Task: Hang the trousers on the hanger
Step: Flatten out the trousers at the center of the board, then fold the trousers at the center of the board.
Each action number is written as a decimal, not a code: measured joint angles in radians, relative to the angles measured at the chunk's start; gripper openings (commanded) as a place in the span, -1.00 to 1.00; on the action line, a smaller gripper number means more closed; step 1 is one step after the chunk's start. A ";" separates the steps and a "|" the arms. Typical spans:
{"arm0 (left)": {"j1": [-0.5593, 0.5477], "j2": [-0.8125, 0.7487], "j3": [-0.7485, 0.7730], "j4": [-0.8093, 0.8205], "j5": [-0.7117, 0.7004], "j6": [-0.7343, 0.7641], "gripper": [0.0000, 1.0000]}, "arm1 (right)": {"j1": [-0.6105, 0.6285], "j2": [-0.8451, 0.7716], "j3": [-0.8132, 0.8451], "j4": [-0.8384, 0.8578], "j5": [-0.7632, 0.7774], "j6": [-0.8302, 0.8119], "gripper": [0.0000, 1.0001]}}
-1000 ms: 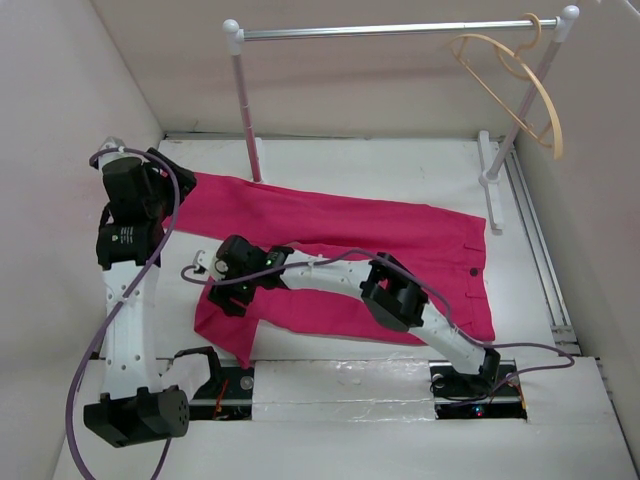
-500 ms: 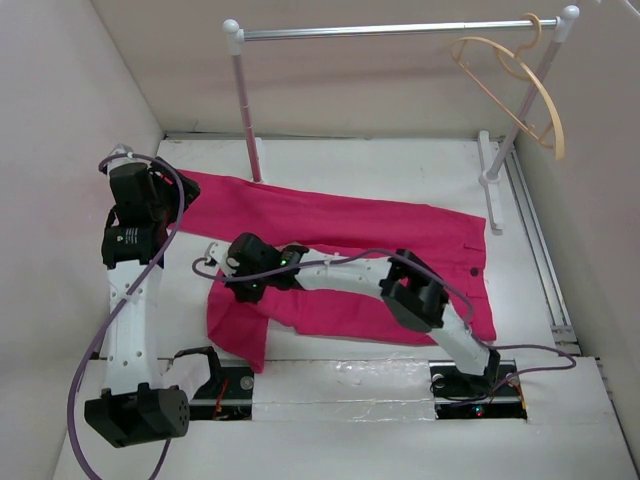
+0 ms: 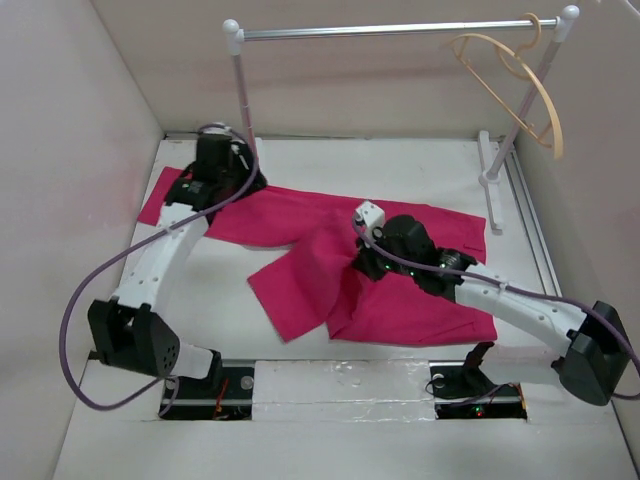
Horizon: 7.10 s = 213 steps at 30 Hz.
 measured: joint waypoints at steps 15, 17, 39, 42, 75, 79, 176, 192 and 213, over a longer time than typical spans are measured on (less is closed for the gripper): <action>-0.529 -0.193 -0.389 -0.142 -0.136 -0.218 -0.37 | -0.144 0.055 -0.048 -0.231 0.026 -0.008 -0.01; -0.658 -0.203 -0.418 -0.163 -0.178 -0.345 -0.31 | -0.144 0.049 0.006 -0.252 0.037 -0.035 -0.77; -1.201 -0.446 -0.908 -0.288 -0.311 -1.392 -0.12 | -0.154 -0.255 0.019 -0.397 -0.055 -0.144 -0.17; -1.201 -0.478 -0.917 -0.330 -0.319 -1.400 -0.09 | -0.151 -0.294 -0.003 -0.407 -0.087 -0.153 -0.17; -0.960 -0.157 -0.798 -0.207 -0.473 -1.415 -0.27 | -0.111 -0.400 -0.055 -0.502 -0.243 -0.270 -0.18; -0.951 -0.144 -0.800 -0.189 -0.485 -1.418 -0.74 | -0.111 -0.399 -0.055 -0.502 -0.244 -0.270 -0.18; -0.511 -0.810 -0.191 -0.198 -0.992 -0.002 -1.00 | -1.396 -0.087 -0.426 -0.308 -0.126 0.023 0.03; -0.510 -0.660 -0.319 0.049 -1.076 0.140 -1.00 | -1.362 -0.266 -0.364 -0.321 -0.107 0.073 -1.00; 0.185 -0.331 -0.295 -0.039 -0.571 -0.116 -1.00 | -1.234 -0.185 -0.190 -0.424 -0.061 -0.109 -1.00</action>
